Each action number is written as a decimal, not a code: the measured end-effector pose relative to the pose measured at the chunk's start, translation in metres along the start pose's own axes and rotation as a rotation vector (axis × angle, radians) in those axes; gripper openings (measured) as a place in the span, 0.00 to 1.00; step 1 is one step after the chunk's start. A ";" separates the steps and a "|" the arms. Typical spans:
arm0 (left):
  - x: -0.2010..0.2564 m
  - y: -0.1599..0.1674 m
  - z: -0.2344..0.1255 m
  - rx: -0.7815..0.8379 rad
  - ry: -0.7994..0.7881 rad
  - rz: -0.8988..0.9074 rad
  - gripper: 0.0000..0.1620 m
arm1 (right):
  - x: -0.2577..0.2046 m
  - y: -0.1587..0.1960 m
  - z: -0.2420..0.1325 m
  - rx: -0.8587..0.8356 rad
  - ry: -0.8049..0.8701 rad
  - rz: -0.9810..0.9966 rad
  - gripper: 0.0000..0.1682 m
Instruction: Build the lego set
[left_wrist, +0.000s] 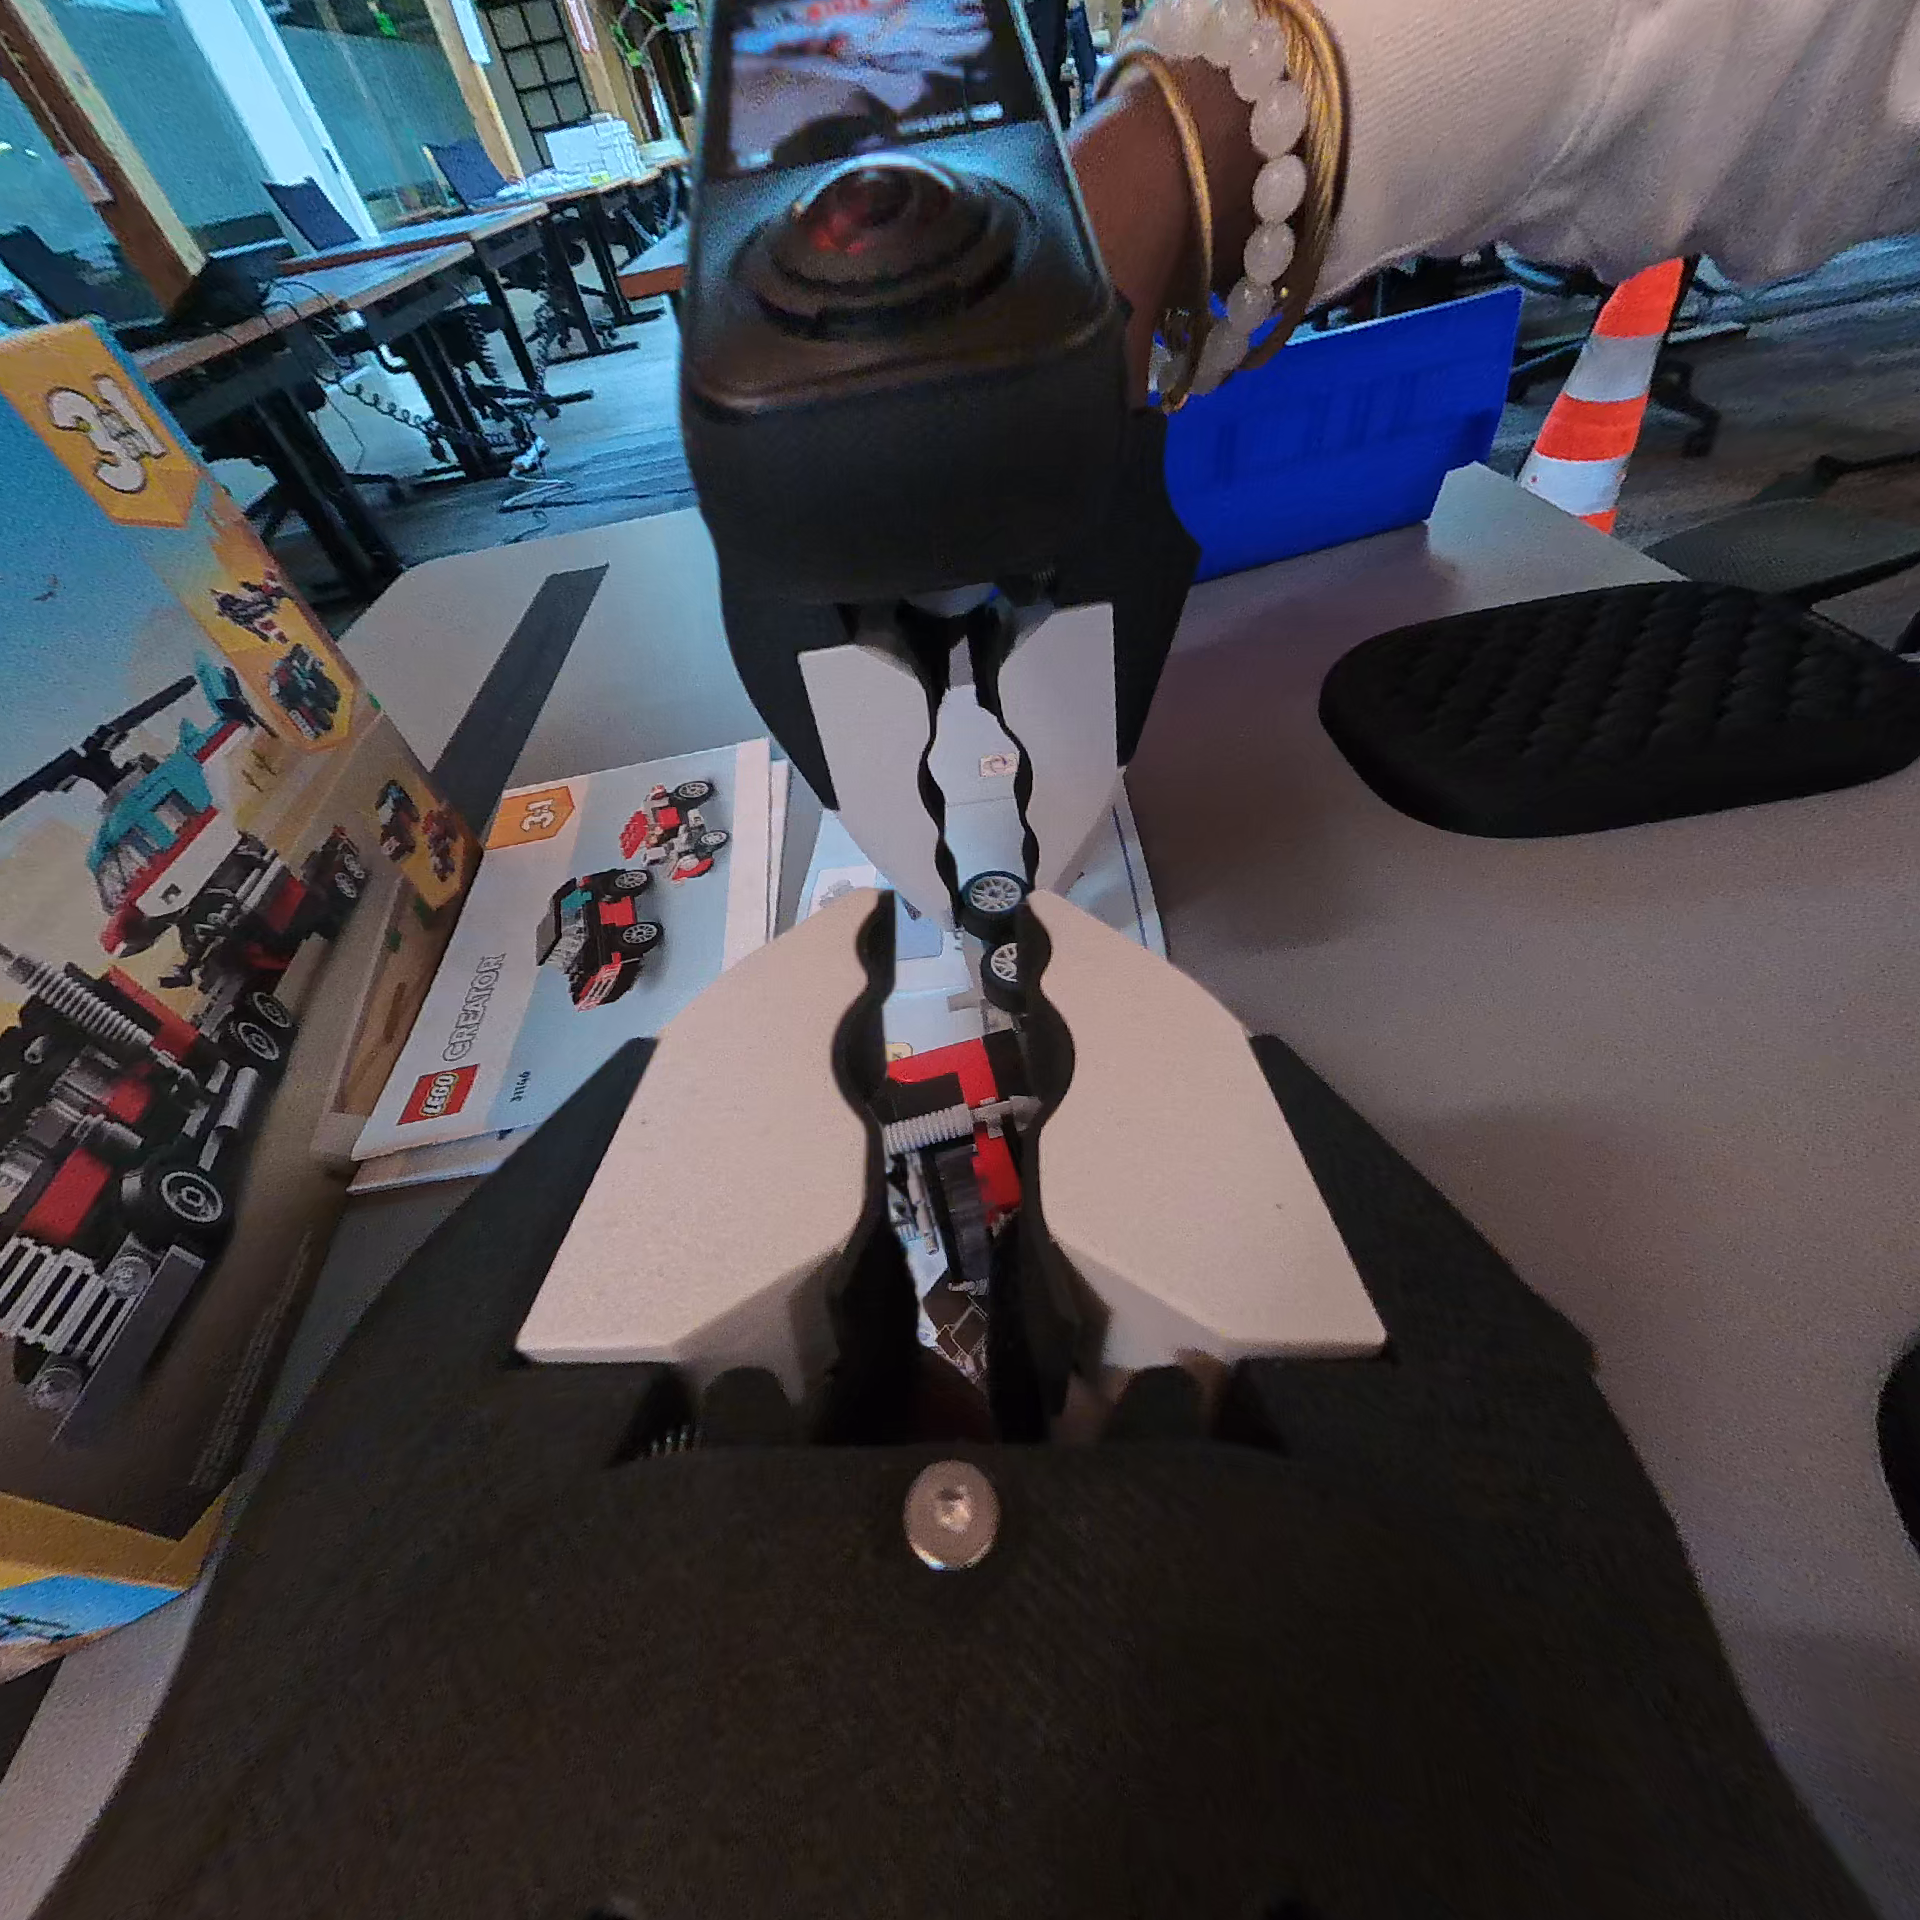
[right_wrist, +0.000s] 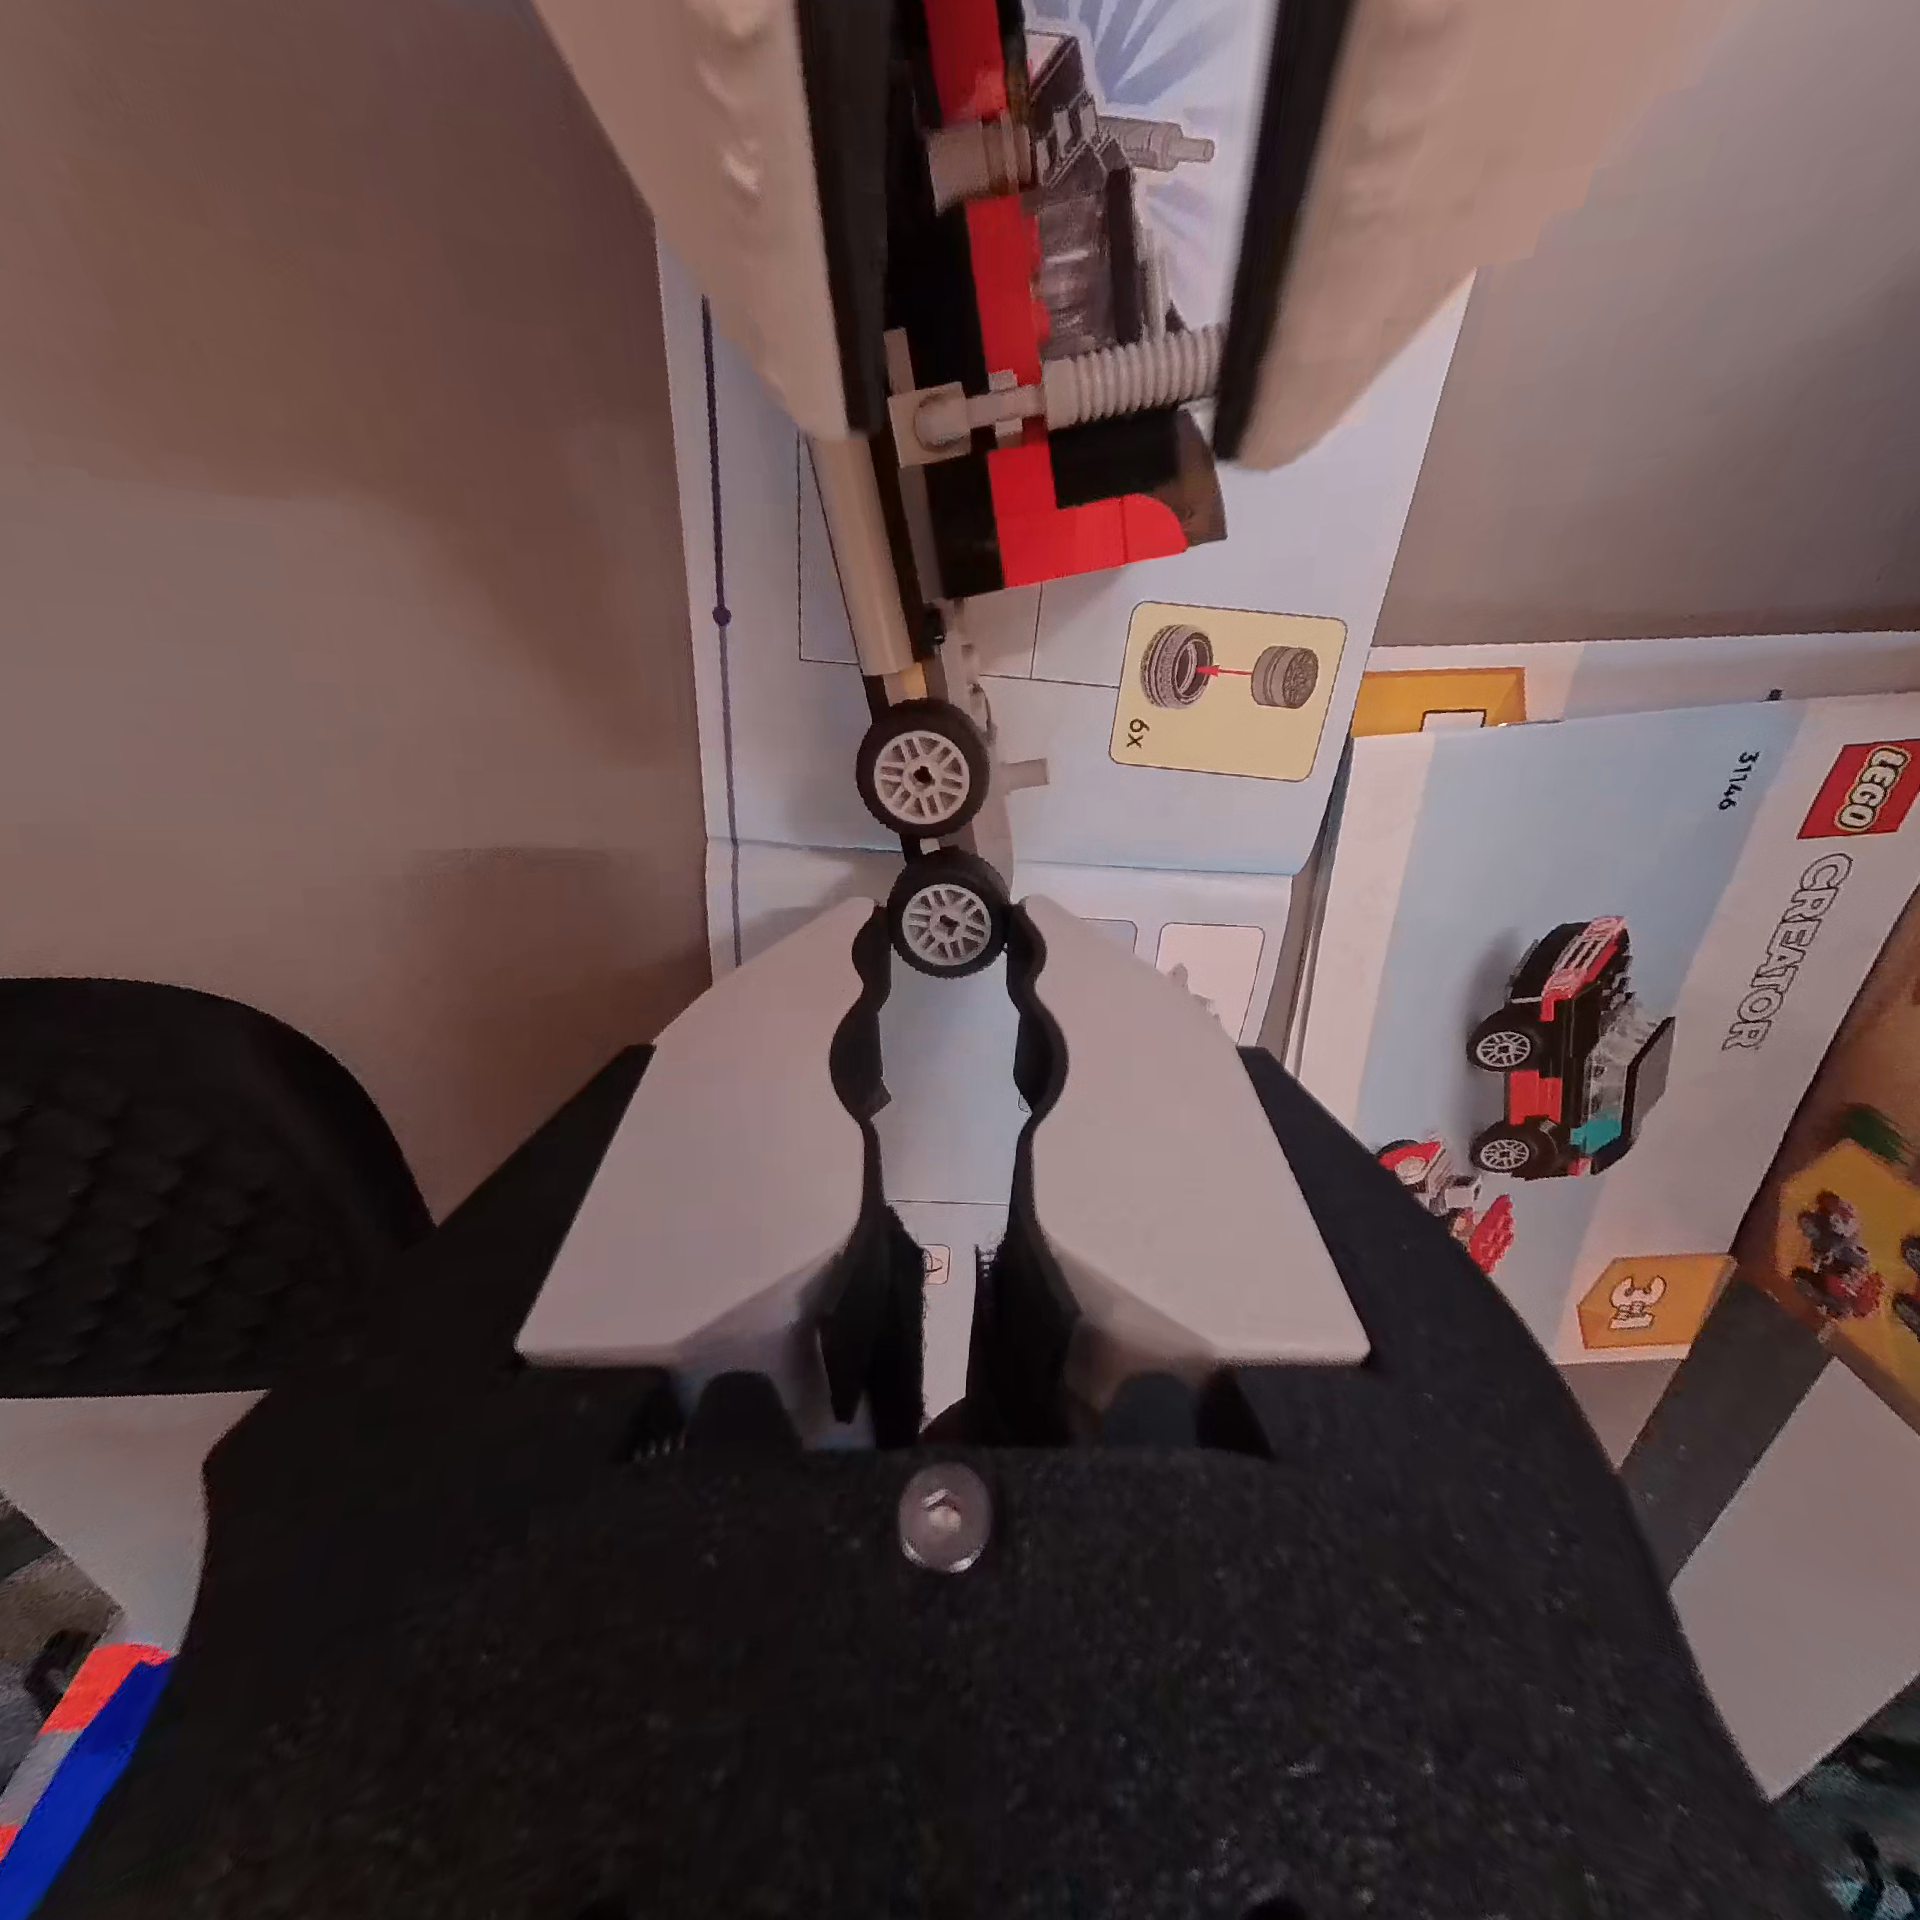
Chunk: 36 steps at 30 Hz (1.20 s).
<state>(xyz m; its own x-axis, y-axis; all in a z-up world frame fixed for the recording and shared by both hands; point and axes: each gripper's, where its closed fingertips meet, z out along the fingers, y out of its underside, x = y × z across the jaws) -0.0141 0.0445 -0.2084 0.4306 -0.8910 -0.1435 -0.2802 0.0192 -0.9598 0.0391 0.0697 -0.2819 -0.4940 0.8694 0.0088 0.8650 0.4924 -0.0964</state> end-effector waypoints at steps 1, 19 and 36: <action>0.002 0.002 0.001 -0.013 0.011 0.004 0.11 | 0.000 -0.001 0.000 -0.004 -0.004 0.003 0.13; 0.007 0.005 0.050 -0.166 -0.073 0.220 0.01 | 0.000 -0.007 0.001 0.406 0.048 -0.008 0.13; 0.013 0.033 0.074 -0.347 -0.019 0.240 0.00 | 0.000 -0.010 -0.001 0.819 0.034 0.054 0.13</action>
<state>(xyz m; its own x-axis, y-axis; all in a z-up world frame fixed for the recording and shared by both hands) 0.0455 0.0674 -0.2601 0.3328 -0.8712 -0.3609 -0.6455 0.0685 -0.7607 0.0312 0.0647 -0.2796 -0.4391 0.8984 0.0122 0.5426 0.2760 -0.7933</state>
